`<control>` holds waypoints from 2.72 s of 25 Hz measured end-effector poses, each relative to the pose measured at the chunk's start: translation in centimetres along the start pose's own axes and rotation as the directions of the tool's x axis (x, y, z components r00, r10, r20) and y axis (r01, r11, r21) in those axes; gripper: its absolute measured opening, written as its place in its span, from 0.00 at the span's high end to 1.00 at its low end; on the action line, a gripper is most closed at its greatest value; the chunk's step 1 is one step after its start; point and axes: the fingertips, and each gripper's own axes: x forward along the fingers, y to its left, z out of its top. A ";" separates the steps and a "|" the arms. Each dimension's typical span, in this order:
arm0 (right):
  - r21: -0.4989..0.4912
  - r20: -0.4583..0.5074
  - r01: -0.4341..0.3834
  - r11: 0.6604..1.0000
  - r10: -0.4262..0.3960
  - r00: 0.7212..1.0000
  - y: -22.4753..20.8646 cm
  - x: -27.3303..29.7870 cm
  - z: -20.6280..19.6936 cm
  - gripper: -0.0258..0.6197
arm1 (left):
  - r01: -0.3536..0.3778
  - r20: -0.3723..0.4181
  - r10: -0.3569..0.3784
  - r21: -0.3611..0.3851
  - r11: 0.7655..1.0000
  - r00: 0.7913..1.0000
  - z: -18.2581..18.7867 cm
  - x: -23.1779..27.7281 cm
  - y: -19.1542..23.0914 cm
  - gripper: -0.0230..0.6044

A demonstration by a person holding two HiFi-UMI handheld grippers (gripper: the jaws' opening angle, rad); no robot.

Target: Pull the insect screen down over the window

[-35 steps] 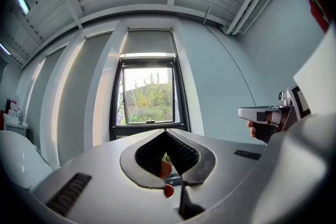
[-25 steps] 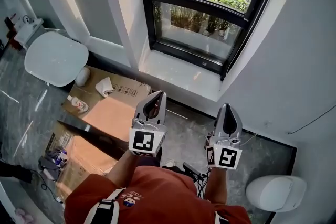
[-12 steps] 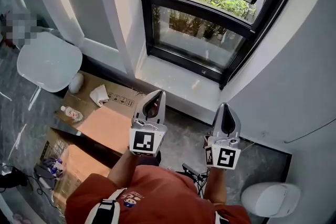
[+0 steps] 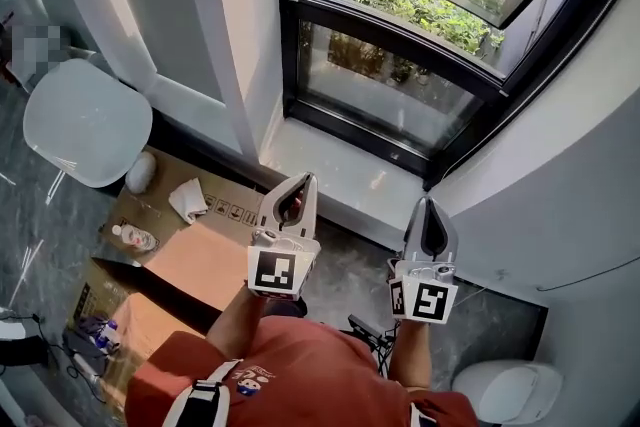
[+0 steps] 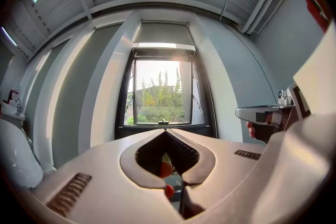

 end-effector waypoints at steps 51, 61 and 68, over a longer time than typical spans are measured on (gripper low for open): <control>0.035 0.093 0.153 0.988 -0.156 0.983 -20.4 26.0 -7.1 0.95 | 0.126 0.009 -0.127 0.068 0.990 0.992 -1.0 36.7 0.1 0.96; -0.009 0.088 0.135 0.991 -0.133 0.987 -21.2 29.8 -7.7 0.95 | 0.153 0.013 -0.154 0.057 0.987 0.988 -1.1 40.6 1.1 0.96; -0.030 0.092 0.167 0.985 -0.164 0.982 -21.0 31.1 -7.2 0.95 | 0.169 0.044 -0.170 0.019 0.985 0.985 -0.5 42.0 2.8 0.96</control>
